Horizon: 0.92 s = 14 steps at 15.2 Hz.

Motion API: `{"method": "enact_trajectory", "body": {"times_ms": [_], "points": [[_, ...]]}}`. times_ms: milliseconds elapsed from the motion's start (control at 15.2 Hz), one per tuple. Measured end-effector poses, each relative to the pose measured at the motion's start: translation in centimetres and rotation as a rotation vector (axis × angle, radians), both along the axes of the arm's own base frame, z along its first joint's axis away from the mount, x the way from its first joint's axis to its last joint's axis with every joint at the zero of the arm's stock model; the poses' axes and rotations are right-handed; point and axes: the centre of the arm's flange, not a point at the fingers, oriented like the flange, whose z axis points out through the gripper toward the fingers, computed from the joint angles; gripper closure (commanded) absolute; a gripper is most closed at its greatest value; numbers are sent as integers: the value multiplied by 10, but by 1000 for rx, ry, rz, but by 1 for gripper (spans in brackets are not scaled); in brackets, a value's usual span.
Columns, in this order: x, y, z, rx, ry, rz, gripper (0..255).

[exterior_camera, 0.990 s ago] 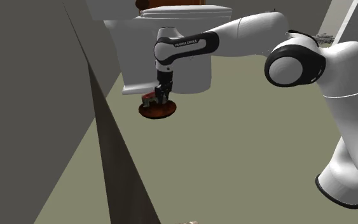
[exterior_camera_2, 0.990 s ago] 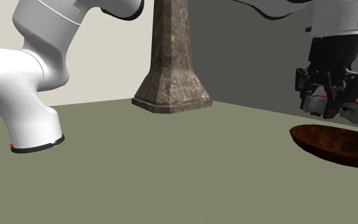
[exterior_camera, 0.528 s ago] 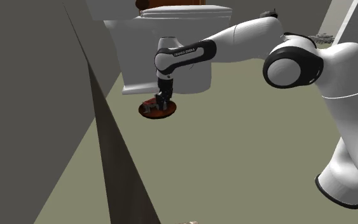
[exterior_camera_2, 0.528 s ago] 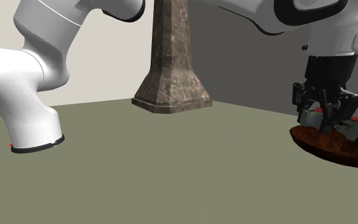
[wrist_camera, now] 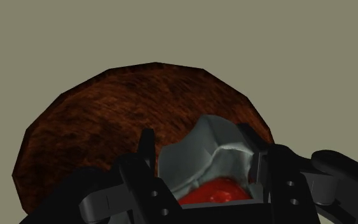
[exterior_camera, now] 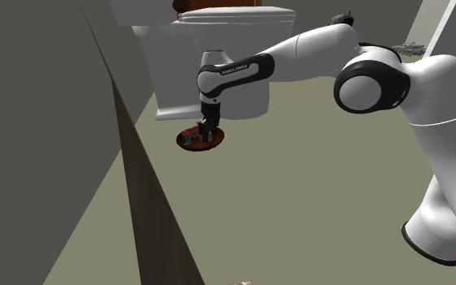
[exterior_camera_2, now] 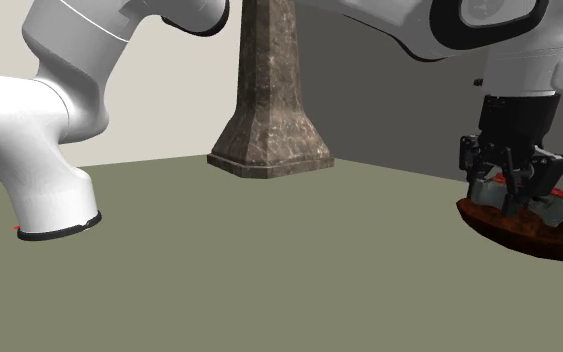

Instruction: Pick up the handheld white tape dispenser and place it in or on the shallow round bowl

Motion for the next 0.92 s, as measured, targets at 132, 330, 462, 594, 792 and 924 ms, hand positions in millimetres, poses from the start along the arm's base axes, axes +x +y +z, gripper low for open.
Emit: {"method": "enact_trajectory", "body": {"times_ms": [132,330,462,594,792,924], "points": [[0,0,0,0,0,0,0],[0,0,0,0,0,0,0],[-1,0,5,0,1,0,0],[-3,-6,26,0,0,0,0],[-2,-6,46,0,-1,0,0],[-2,-6,48,0,0,0,0]]}}
